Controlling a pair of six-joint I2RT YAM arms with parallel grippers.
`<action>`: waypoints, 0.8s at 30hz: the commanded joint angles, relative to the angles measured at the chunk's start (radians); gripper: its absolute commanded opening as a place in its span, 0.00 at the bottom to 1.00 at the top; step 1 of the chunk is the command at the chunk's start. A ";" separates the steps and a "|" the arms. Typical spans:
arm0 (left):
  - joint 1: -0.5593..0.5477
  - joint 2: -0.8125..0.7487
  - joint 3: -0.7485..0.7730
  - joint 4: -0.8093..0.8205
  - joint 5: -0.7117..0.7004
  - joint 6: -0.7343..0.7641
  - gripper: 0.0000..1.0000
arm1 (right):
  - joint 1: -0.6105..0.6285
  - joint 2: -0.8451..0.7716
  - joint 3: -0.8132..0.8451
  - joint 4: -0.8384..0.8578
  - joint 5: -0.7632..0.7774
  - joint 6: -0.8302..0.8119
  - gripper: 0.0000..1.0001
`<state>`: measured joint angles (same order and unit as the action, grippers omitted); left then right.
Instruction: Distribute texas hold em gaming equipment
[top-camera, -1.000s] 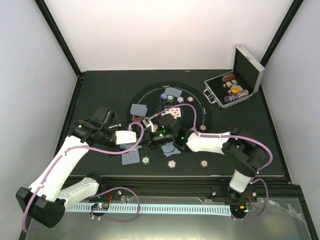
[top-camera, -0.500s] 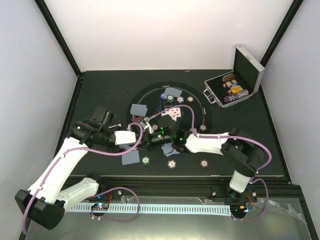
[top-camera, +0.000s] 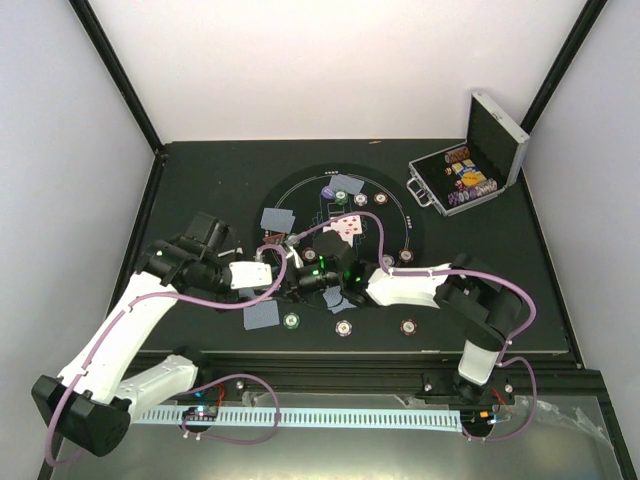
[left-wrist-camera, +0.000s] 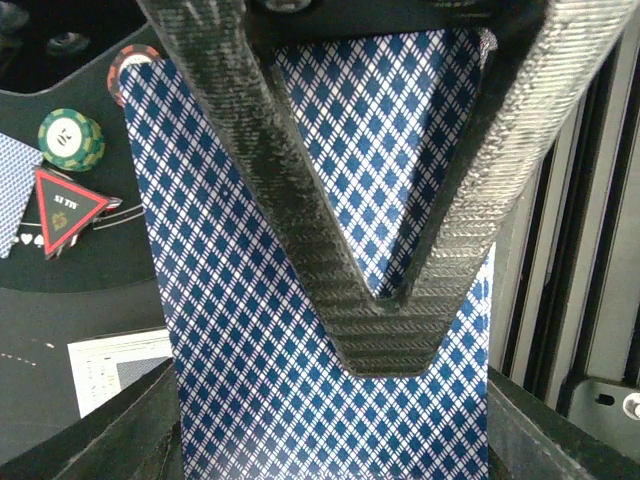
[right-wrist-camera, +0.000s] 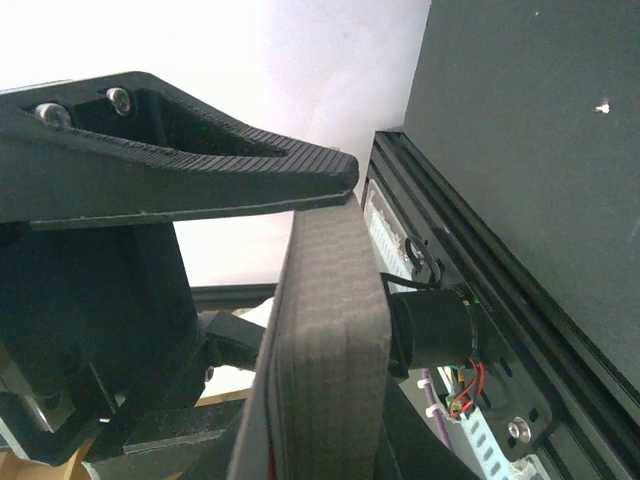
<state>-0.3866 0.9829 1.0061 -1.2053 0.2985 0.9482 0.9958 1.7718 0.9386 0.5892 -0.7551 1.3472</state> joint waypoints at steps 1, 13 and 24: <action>0.002 0.024 0.043 -0.081 0.049 0.010 0.57 | 0.005 -0.033 0.019 -0.073 -0.019 -0.116 0.01; 0.002 0.030 0.050 -0.086 0.059 0.023 0.76 | 0.005 -0.021 0.027 -0.087 -0.037 -0.134 0.01; 0.002 0.040 0.043 -0.097 0.072 0.034 0.78 | 0.006 -0.012 0.032 -0.076 -0.035 -0.112 0.01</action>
<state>-0.3866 1.0168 1.0241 -1.2701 0.3370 0.9649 0.9974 1.7645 0.9508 0.4747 -0.7719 1.2346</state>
